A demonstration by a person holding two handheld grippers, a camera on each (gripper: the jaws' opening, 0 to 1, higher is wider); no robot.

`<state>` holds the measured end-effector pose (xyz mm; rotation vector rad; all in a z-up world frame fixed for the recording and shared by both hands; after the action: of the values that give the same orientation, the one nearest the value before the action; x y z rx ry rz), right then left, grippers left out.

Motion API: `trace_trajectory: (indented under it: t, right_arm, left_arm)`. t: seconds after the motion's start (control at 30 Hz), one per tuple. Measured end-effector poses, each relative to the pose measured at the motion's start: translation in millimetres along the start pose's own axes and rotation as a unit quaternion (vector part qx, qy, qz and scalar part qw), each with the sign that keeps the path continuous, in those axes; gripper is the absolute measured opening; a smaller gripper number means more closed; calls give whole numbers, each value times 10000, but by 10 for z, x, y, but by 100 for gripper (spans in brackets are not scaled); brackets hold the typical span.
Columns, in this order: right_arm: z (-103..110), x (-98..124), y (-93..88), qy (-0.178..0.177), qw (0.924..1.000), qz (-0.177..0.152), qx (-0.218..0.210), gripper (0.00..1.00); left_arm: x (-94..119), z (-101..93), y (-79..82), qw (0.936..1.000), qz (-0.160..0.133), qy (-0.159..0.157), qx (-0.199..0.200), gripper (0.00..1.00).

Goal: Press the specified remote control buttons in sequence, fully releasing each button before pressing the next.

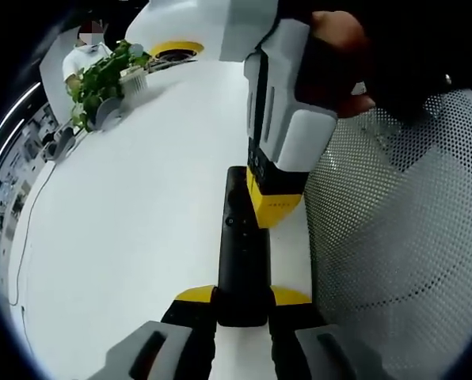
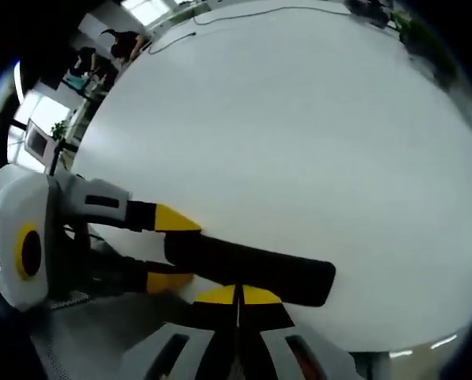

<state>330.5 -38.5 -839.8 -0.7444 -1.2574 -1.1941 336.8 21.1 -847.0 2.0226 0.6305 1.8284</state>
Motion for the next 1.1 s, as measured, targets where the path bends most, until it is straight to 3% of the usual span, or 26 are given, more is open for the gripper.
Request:
trace_trajectory:
  t: [0.1, 0.47, 0.7, 1.1]
  right_arm:
    - [99, 39, 67, 311, 9992, -195, -170, 0]
    - [110, 27, 162, 269, 9985, -472, -46, 0]
    - [91, 5, 174, 226, 9985, -492, -18, 0]
    - [88, -25, 179, 293, 9984, -464, -98, 0]
  left_arm:
    - [2, 2, -1, 10000, -25, -17, 65, 25]
    - [-5, 7, 0, 9999, -29, -28, 93, 25]
    - [7, 52, -7, 9998, -63, 61, 198, 31]
    - [-6, 30, -4, 9999, -39, -22, 112, 28]
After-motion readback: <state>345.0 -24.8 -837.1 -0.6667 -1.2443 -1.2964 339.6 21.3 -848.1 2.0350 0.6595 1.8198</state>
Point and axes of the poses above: the point that each gripper's makers call its tool centre point, and the gripper's own axes: x roughly backward along the fingers, z roughly to its left, y roughly out of its top, the point moved 2 cm from there along x, roughly backward along the fingers, and after that the axes turned 9 degrees about -y, right-handed, at the moved point
